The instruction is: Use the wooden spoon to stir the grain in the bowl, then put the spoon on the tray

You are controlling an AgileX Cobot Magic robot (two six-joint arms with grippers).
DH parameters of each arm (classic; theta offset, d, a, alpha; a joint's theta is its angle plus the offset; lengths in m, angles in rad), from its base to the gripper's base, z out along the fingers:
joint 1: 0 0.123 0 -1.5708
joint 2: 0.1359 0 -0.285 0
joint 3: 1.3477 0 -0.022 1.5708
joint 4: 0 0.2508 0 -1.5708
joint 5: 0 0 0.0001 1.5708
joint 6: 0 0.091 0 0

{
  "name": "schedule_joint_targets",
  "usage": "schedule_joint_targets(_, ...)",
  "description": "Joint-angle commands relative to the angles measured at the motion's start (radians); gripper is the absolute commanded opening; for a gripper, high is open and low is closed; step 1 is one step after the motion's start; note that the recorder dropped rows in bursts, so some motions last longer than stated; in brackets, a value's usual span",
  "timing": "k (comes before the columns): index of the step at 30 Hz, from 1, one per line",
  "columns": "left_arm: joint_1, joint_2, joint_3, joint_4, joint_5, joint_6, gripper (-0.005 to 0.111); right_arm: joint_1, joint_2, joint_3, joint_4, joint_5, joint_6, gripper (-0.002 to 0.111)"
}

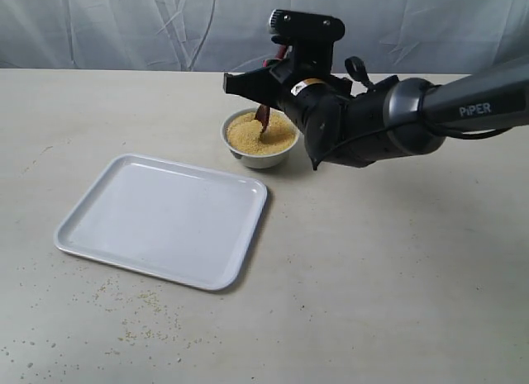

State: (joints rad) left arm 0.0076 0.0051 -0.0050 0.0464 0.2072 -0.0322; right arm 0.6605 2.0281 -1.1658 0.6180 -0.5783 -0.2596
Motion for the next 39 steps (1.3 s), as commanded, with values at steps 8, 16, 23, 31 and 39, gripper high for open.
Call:
schedule_joint_targets(8,0.001,-0.005,0.005,0.000,-0.005,-0.001,0.000,-0.012,-0.001,-0.006,0.100,-0.028,-0.267,-0.001)
schedule_joint_targets(16,0.001,-0.005,0.005,0.000,-0.007,-0.001,0.000,0.002,0.057,-0.006,0.099,0.013,-0.186,-0.001)
schedule_joint_targets(23,0.001,-0.005,0.005,0.000,-0.007,-0.001,0.000,0.028,0.006,-0.008,-0.008,0.013,-0.156,-0.001)
schedule_joint_targets(31,0.001,-0.005,0.005,0.000,-0.007,-0.001,0.000,0.028,-0.036,-0.023,-0.016,0.004,-0.156,-0.001)
schedule_joint_targets(39,0.001,-0.005,0.005,0.000,-0.007,-0.001,0.000,0.051,0.004,-0.061,-0.054,0.032,-0.078,-0.001)
